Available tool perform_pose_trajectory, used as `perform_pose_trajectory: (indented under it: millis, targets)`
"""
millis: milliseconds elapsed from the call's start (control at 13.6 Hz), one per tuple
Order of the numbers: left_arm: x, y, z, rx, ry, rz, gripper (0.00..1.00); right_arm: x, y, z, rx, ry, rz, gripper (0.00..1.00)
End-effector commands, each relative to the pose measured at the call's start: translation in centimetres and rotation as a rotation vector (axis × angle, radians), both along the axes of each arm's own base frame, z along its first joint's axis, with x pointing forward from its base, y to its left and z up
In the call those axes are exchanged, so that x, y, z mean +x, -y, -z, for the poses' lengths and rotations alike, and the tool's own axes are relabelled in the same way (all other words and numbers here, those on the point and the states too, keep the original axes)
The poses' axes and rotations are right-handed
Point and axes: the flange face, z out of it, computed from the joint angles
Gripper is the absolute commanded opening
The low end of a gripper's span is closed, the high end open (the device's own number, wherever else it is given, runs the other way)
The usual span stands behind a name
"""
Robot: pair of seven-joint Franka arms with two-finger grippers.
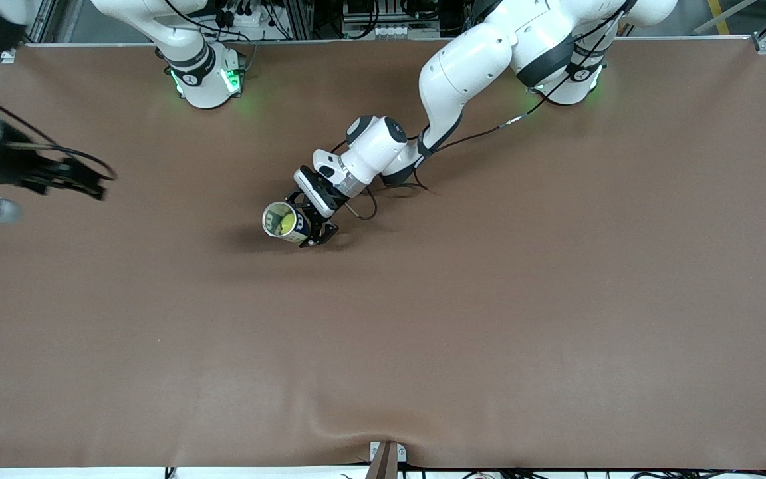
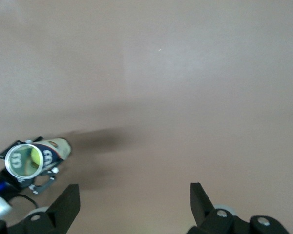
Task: Insert tennis ball vertically with right arm
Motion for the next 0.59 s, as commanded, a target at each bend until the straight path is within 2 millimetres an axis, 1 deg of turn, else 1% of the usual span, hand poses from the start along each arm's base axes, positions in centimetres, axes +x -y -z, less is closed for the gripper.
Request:
perform_pose_trajectory:
  millis: [0,74,147,295,516]
  targets:
    - [0.0,0.0,-1.0,-0.012,-0.01,-0.011,0.91,-0.4,2.4,-2.2,-0.005,0.022,-0.053,1.0]
    - [-0.1,0.0,-0.8,-0.01,-0.012,-0.01,0.91,-1.4,2.9,-3.1,-0.002,0.034,-0.051,1.0]
    - [-0.3,0.0,-0.6,-0.006,-0.015,-0.008,0.91,-1.8,3.1,-3.4,-0.001,0.037,-0.039,1.0]
    - [-0.2,-0.2,-0.2,0.001,-0.017,-0.008,0.92,-2.9,4.9,-5.1,0.007,0.065,-0.012,1.0]
    - [-0.5,-0.5,0.7,0.019,-0.027,-0.002,0.92,-3.5,6.8,-5.8,0.016,0.071,0.012,1.0]
